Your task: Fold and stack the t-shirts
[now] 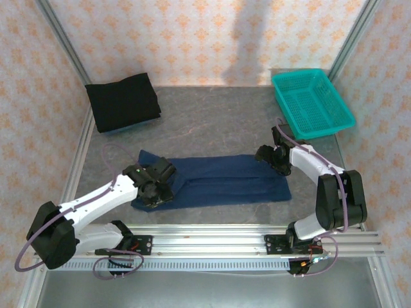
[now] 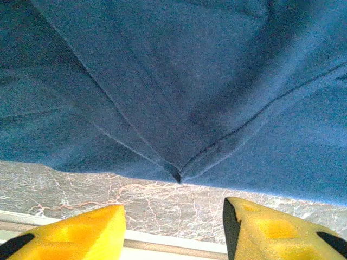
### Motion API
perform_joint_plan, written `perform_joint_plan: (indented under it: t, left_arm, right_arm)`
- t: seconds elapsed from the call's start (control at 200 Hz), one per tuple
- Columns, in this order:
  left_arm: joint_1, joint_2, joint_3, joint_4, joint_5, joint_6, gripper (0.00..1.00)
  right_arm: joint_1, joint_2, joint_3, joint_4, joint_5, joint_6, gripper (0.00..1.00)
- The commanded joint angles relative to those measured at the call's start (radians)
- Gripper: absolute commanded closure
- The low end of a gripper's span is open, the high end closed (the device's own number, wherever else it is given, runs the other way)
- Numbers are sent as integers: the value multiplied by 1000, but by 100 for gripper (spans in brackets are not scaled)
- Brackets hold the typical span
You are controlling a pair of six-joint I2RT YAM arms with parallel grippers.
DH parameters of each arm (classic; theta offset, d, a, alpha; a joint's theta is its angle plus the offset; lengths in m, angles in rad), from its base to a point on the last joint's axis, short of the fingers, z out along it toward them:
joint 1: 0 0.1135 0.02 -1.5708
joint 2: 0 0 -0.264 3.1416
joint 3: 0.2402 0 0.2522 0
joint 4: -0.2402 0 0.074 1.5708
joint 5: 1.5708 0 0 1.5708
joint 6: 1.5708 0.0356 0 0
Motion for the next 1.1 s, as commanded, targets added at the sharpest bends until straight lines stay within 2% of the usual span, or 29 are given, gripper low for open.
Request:
perform_joint_plan:
  t: [0.0,0.35,0.44,0.615,0.756,1.091]
  left_arm:
    - [6,7,-21,-4,-71,-66,50]
    - [6,130,5,113,-87,-63,53]
    - [6,151,-2,121,-82,-71,59]
    - [6,185,2,133,-109,-92,81]
    - [3,224,47,137,-110,-93,92]
    - [-29,153,38,184,-78,-203,95]
  right_arm:
    - [-6,1,27,-22,-2,-18,9]
    - [-5,-11,20,-21,-21,-30,10]
    - [-5,-19,10,-16,-26,-32,10]
    - [-5,-29,2,-15,-32,-39,10]
    - [-6,-32,4,-10,-44,-45,10]
    - [-5,-33,6,-29,-44,-84,10]
